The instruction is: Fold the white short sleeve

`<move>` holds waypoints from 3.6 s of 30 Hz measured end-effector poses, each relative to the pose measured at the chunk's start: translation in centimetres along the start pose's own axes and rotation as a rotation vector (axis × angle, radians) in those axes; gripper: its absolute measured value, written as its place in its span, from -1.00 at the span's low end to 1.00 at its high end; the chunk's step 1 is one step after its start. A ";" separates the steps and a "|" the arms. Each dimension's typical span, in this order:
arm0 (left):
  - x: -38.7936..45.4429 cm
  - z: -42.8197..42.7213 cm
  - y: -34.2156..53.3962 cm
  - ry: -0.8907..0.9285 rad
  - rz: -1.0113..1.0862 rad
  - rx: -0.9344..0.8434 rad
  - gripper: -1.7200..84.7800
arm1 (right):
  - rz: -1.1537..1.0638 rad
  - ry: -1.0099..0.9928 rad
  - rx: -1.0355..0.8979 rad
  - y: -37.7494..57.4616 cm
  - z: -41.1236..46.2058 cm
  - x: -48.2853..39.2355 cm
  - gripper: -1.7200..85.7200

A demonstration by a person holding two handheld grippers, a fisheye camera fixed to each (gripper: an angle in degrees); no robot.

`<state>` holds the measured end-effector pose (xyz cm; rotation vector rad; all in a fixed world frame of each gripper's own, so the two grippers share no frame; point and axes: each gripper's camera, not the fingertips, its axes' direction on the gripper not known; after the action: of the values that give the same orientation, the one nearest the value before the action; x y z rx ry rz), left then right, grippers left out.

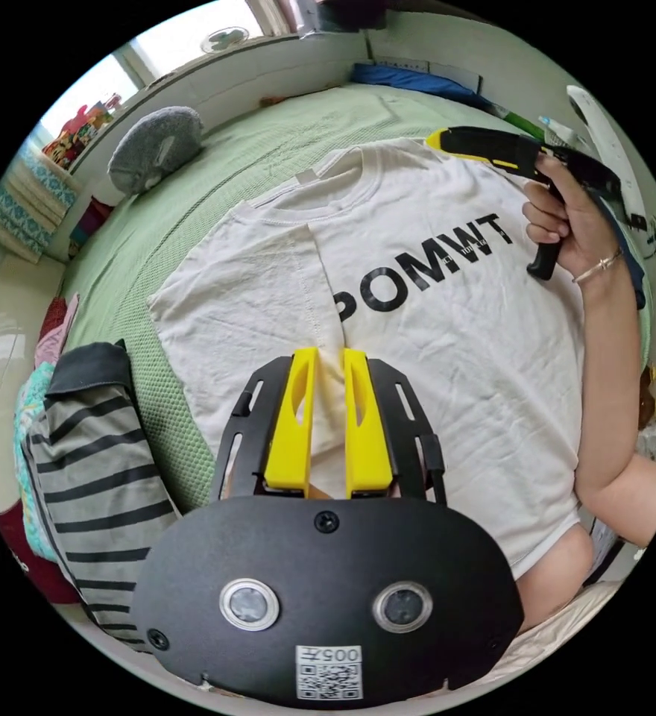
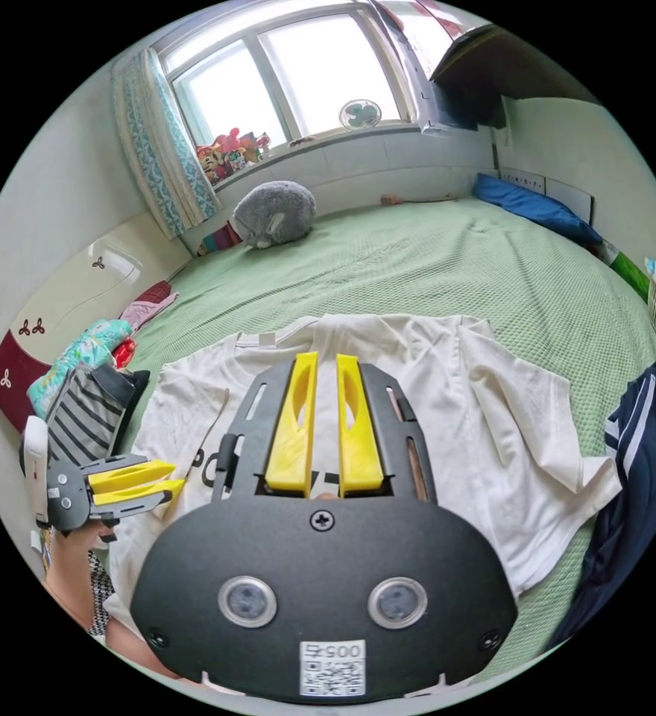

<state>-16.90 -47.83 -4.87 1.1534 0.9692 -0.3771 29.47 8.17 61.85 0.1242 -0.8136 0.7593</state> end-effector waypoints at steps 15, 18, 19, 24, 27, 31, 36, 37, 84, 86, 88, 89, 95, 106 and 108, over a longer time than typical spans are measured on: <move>-5.7 -4.3 3.0 -0.046 -0.101 -0.019 -0.86 | -0.128 -0.064 -0.051 -1.2 2.7 -1.3 -0.87; -7.3 -5.7 3.9 -0.049 -0.130 0.002 -0.87 | -0.216 -0.083 -0.072 -1.3 3.3 -2.8 -0.87; -8.1 -6.2 4.3 -0.038 -0.146 0.009 -0.87 | -0.252 -0.113 -0.086 -1.3 3.6 -3.4 -0.87; -10.7 -7.0 6.0 0.043 -0.178 0.023 -0.87 | -0.316 -0.375 -0.159 -1.9 4.9 -5.4 -0.82; -12.1 -7.5 7.0 0.094 -0.204 0.055 -0.87 | -0.252 -0.451 -0.159 -2.5 6.5 -6.3 -0.75; -14.0 -8.4 8.3 0.173 -0.220 0.097 -0.87 | -0.266 -0.401 -0.199 -2.7 9.6 -8.5 -0.72; -16.3 -9.5 9.6 0.221 -0.205 0.104 -0.87 | -0.288 -0.320 -0.341 -3.2 13.4 -11.1 -0.75; -17.0 -9.9 9.9 0.233 -0.204 0.107 -0.87 | -0.278 -0.281 -0.363 -3.7 14.1 -11.6 -0.78; -20.2 -27.9 35.0 0.256 -0.280 0.044 -0.97 | 0.159 0.111 -0.397 12.6 -21.9 -8.5 -0.77; -18.4 -27.0 35.3 0.267 -0.273 0.033 -0.97 | 0.174 0.150 -0.380 14.4 -23.9 -9.1 -0.78; -17.2 -26.1 35.2 0.242 -0.282 0.012 -0.97 | 0.143 0.203 -0.374 14.9 -24.8 -10.3 -0.80; -16.6 -25.3 35.2 0.236 -0.287 -0.006 -0.97 | 0.126 0.240 -0.376 15.0 -25.0 -11.1 -0.82; -14.9 -23.1 37.2 0.274 -0.340 -0.036 -0.97 | 0.090 0.335 -0.464 16.4 -24.3 -12.8 -0.90; -13.4 -30.3 38.0 0.261 -0.370 0.004 -0.97 | 0.165 0.314 -0.446 12.9 -32.5 -20.8 -0.98; -12.2 -32.3 37.1 0.268 -0.354 0.062 -0.98 | 0.112 0.283 -0.382 11.7 -33.9 -24.2 -0.98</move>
<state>-12.27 -6.82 24.46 1.1051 1.4132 -0.5477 31.79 15.89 19.31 -0.3664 -0.6851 0.6946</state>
